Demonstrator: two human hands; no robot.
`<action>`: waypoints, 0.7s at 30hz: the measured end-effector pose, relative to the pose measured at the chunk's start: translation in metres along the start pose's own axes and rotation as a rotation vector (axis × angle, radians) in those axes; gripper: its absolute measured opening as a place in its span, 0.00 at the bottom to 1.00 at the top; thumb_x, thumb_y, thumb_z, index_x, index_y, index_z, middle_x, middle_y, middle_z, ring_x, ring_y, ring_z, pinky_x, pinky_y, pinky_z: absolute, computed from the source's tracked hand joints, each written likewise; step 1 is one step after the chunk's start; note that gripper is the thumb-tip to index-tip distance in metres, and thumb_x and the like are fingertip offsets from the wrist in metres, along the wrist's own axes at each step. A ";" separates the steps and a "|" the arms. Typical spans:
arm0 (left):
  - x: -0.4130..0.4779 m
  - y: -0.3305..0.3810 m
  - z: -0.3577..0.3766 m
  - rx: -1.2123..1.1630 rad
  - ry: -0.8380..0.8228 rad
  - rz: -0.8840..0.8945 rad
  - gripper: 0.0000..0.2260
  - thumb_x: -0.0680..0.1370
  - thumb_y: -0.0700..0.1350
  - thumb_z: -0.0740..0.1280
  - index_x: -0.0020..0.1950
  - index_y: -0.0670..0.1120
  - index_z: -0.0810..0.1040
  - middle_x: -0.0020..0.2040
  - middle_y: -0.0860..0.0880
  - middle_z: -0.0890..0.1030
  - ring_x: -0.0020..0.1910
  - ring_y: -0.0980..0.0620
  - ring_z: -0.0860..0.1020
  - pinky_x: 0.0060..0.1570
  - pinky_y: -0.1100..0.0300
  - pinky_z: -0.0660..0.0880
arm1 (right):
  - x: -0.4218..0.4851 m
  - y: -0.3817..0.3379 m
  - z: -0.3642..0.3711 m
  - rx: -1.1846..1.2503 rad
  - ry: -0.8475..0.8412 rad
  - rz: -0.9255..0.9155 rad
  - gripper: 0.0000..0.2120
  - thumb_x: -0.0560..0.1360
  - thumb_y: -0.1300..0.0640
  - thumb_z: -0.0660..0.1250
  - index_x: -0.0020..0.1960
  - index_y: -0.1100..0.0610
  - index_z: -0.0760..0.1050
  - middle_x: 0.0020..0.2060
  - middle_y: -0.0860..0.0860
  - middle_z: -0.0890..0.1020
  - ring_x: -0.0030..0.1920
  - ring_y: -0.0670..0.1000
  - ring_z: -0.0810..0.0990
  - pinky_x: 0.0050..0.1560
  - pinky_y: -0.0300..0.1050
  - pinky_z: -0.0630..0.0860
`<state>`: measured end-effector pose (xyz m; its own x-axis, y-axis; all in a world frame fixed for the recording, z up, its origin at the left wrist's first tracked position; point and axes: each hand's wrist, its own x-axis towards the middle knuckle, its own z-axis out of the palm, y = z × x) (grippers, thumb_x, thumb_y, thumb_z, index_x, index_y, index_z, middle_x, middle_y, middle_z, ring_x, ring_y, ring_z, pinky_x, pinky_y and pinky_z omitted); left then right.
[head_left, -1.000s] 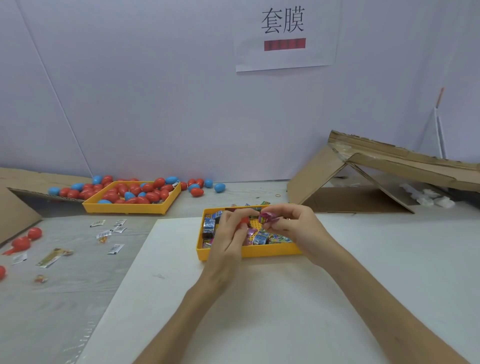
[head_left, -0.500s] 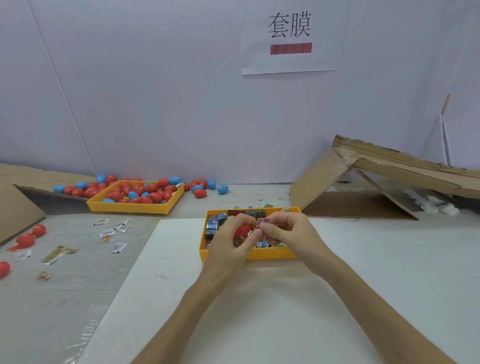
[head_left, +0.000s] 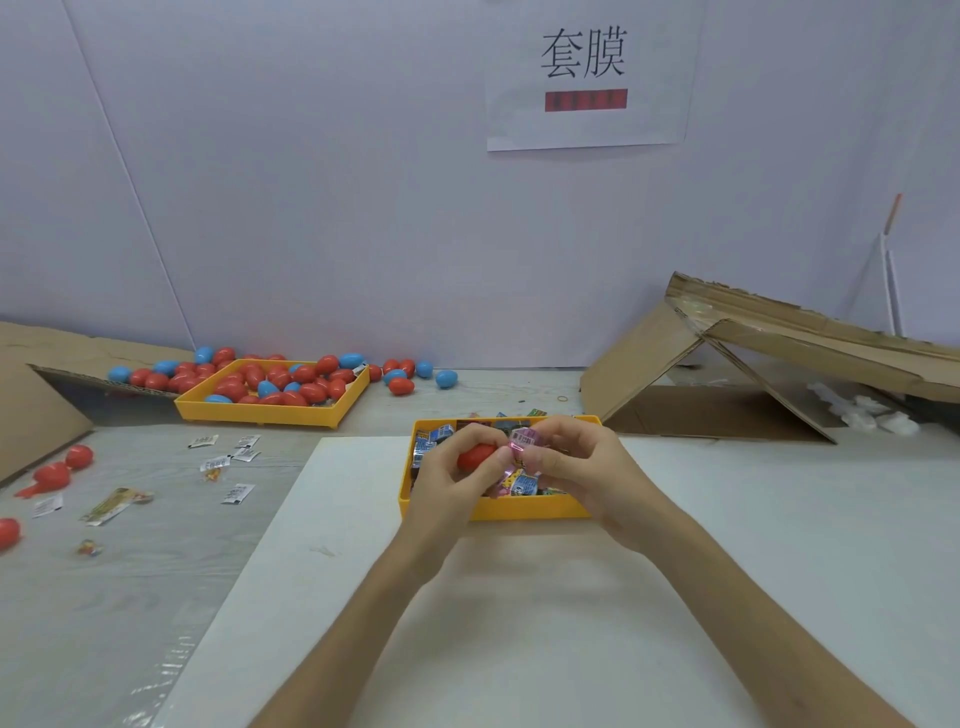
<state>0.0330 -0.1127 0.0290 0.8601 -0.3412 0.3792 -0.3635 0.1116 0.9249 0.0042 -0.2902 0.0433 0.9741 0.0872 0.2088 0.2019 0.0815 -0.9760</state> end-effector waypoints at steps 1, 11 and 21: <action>0.000 0.000 -0.001 -0.011 -0.001 -0.006 0.04 0.80 0.40 0.69 0.46 0.46 0.81 0.37 0.54 0.79 0.36 0.58 0.77 0.38 0.68 0.75 | 0.000 0.000 0.000 0.054 -0.030 0.022 0.07 0.68 0.58 0.78 0.45 0.54 0.85 0.42 0.53 0.85 0.43 0.50 0.83 0.45 0.41 0.79; 0.000 0.000 -0.004 -0.062 -0.112 -0.035 0.03 0.76 0.50 0.70 0.46 0.52 0.83 0.41 0.44 0.79 0.39 0.53 0.77 0.41 0.61 0.77 | 0.003 0.003 -0.001 -0.136 0.170 -0.057 0.02 0.77 0.67 0.69 0.47 0.64 0.80 0.36 0.55 0.85 0.37 0.51 0.84 0.45 0.45 0.82; 0.000 0.001 -0.006 -0.017 -0.202 -0.062 0.04 0.76 0.48 0.69 0.45 0.55 0.84 0.39 0.52 0.80 0.37 0.54 0.77 0.41 0.63 0.76 | 0.000 0.001 0.000 -0.223 0.090 -0.098 0.11 0.78 0.69 0.66 0.52 0.57 0.83 0.41 0.52 0.86 0.38 0.49 0.83 0.42 0.44 0.79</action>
<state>0.0343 -0.1064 0.0304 0.7905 -0.5282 0.3100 -0.3046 0.1001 0.9472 0.0046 -0.2897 0.0419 0.9520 0.0001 0.3061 0.3033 -0.1365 -0.9431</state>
